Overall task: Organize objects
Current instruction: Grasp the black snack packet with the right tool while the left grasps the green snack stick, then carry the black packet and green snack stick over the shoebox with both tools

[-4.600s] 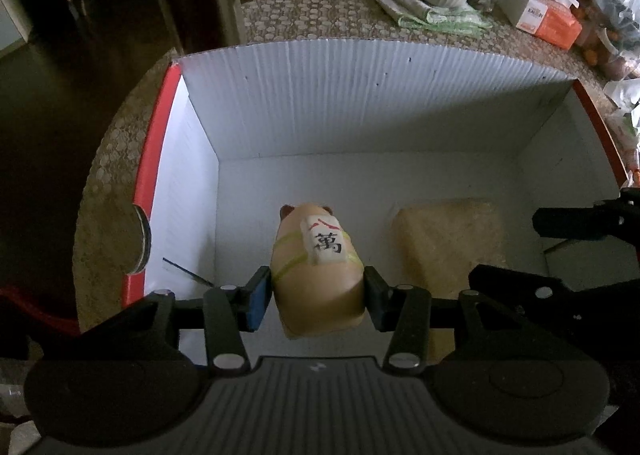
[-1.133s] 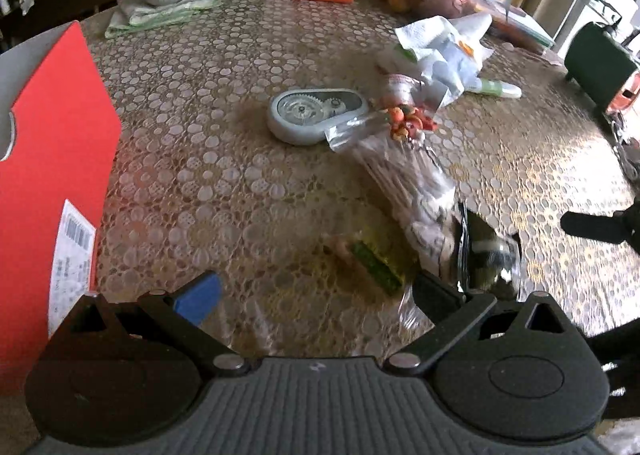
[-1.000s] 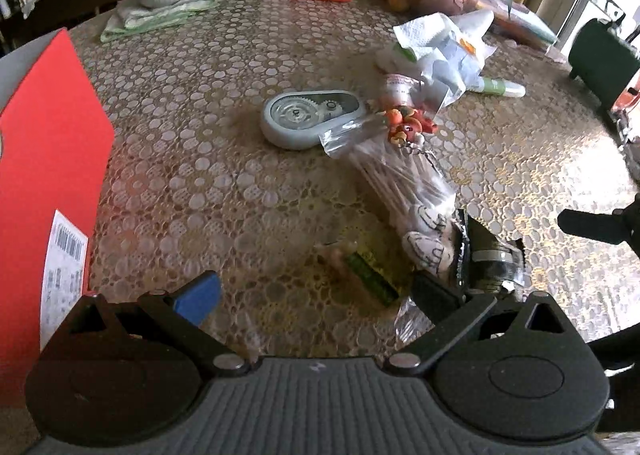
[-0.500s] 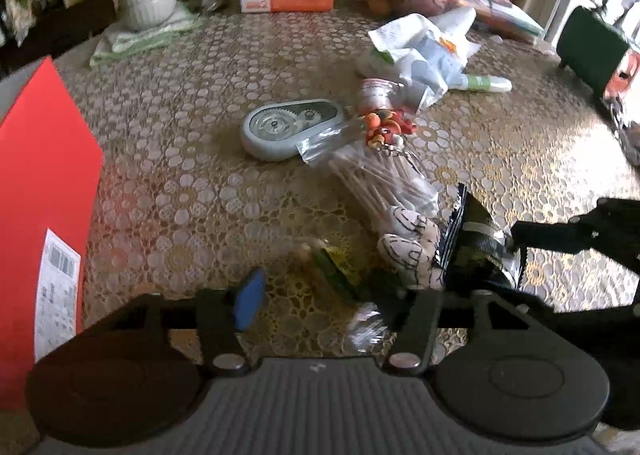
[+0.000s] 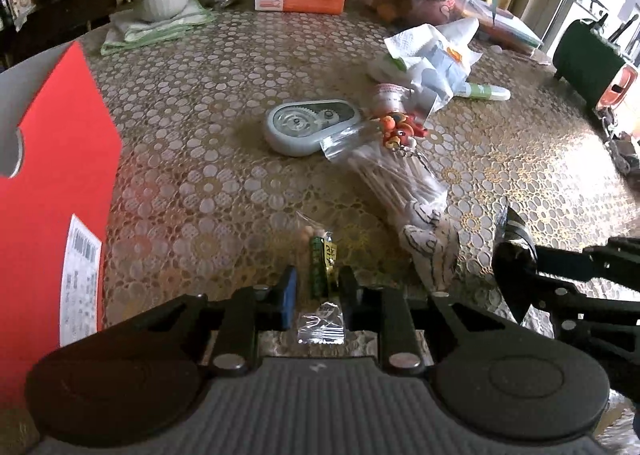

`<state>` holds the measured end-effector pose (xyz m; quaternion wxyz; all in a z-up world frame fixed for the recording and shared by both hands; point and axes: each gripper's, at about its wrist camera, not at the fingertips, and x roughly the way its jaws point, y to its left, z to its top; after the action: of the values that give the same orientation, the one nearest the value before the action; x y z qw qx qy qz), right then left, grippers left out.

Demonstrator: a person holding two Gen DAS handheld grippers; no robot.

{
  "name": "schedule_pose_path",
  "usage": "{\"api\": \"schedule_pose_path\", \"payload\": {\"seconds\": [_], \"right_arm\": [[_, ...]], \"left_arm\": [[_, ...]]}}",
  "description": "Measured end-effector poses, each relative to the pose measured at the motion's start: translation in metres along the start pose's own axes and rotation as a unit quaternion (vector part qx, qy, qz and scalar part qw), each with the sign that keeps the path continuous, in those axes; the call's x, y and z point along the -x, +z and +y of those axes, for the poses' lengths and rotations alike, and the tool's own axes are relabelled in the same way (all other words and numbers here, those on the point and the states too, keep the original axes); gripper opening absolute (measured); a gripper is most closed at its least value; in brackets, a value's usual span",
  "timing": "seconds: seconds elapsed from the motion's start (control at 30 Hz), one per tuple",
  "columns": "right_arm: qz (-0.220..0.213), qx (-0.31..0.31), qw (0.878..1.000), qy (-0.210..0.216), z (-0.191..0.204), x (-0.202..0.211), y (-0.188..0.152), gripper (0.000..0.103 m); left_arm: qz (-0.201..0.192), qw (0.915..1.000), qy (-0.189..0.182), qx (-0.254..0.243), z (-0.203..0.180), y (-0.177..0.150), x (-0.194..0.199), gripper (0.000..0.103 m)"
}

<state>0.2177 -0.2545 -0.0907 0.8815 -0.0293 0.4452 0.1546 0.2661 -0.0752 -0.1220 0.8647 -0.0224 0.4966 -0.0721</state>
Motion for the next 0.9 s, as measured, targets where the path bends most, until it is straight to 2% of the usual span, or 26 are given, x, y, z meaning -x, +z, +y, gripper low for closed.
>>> {"api": "schedule_pose_path", "payload": {"seconds": [0.2,0.53,0.9], "right_arm": [[-0.019,-0.034,0.999,0.009,0.008,0.025,-0.003,0.028],[-0.029,-0.039,0.999,0.013,0.041,0.062,-0.004,0.028],[-0.048,-0.004,0.998,0.03,0.095,0.092,0.013,0.028]], "left_arm": [[-0.004,0.9997,-0.019,0.011,0.004,-0.01,0.02,0.021],[-0.024,0.9983,-0.048,0.022,0.015,-0.022,0.066,0.021],[-0.049,0.9965,-0.06,0.032,0.046,-0.03,0.113,0.021]]}}
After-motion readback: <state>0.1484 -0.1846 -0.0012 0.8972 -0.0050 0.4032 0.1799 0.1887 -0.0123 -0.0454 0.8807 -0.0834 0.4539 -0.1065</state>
